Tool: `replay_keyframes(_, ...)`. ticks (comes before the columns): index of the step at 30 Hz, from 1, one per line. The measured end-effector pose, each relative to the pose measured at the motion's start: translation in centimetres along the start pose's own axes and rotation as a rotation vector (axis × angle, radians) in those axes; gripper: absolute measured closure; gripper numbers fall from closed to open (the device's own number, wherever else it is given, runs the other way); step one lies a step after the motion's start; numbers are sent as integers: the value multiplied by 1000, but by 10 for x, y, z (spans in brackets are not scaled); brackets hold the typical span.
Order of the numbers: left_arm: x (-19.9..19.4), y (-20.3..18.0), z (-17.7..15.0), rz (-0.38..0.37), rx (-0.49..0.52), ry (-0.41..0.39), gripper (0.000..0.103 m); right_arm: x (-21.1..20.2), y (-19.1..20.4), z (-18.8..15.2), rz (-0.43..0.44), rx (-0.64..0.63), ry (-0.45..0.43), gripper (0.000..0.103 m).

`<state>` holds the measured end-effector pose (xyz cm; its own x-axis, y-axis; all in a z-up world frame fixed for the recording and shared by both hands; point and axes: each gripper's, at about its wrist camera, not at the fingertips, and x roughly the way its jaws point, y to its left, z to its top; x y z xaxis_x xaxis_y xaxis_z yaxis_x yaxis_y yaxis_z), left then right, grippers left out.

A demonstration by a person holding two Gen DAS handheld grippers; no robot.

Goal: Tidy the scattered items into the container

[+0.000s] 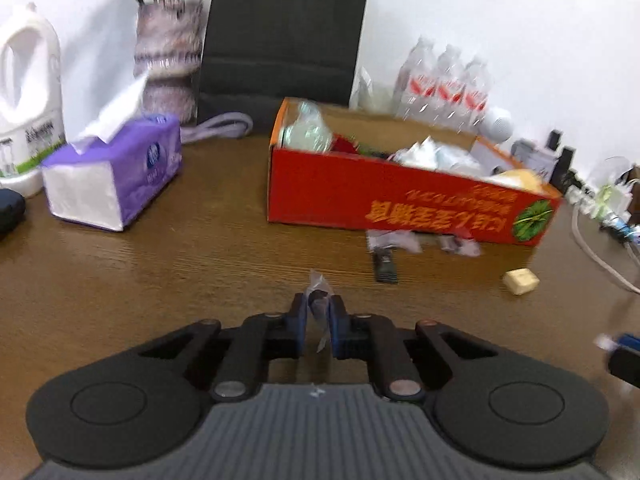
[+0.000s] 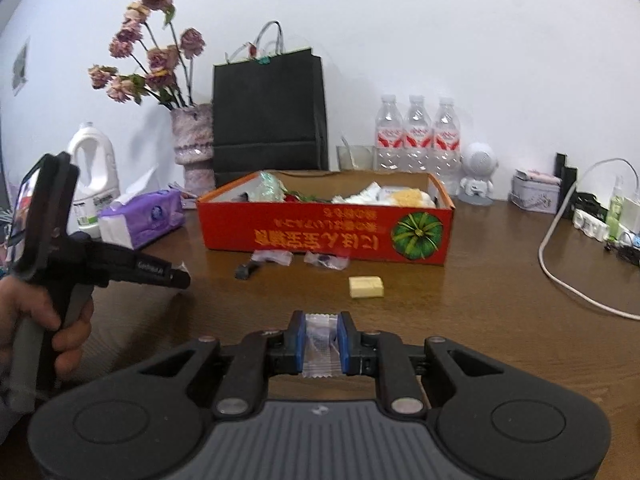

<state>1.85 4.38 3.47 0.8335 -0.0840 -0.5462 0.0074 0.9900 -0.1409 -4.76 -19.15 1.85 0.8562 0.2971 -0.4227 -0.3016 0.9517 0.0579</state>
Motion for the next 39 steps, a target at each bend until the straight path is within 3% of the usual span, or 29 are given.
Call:
replay_keyframes(4,-66,-18,-27,-76,-62,-129,91,-10,11,0,12,-58,-65,88)
replay_keyframes(9,-115,-42,-44,-81,-15,-307,91,-30,20,8,12,-69,-194,88)
replay_keyframes(11,-120,-41,-38,-84,-24,-347,91,-37,21,14,11,-55,-232,88)
replay_keyframes(14,-111,-37,-16,-100,-36,-341,91,-42,20,29,0,-51,-255,88)
replay_keyframes(18,-76,-37,32,-87,5,-381,91,-30,11,65,-7,-40,-250,87)
replay_keyframes(22,-14,-34,96,-107,15,-294,91,15,-8,115,14,22,-202,87)
replay_keyframes(25,46,-27,141,-126,-8,-154,91,67,-25,151,36,77,-121,87)
replay_keyframes(28,108,-23,171,-138,-6,17,91,136,-44,184,35,101,17,87)
replay_keyframes(31,164,-23,186,-127,14,167,90,208,-62,205,64,164,210,87)
replay_keyframes(36,222,-16,187,-60,32,310,89,300,-68,193,42,180,457,87)
replay_keyframes(37,229,-15,186,-49,37,326,85,311,-66,187,29,170,477,87)
replay_keyframes(39,241,-16,183,-18,41,361,54,328,-61,177,8,136,518,84)
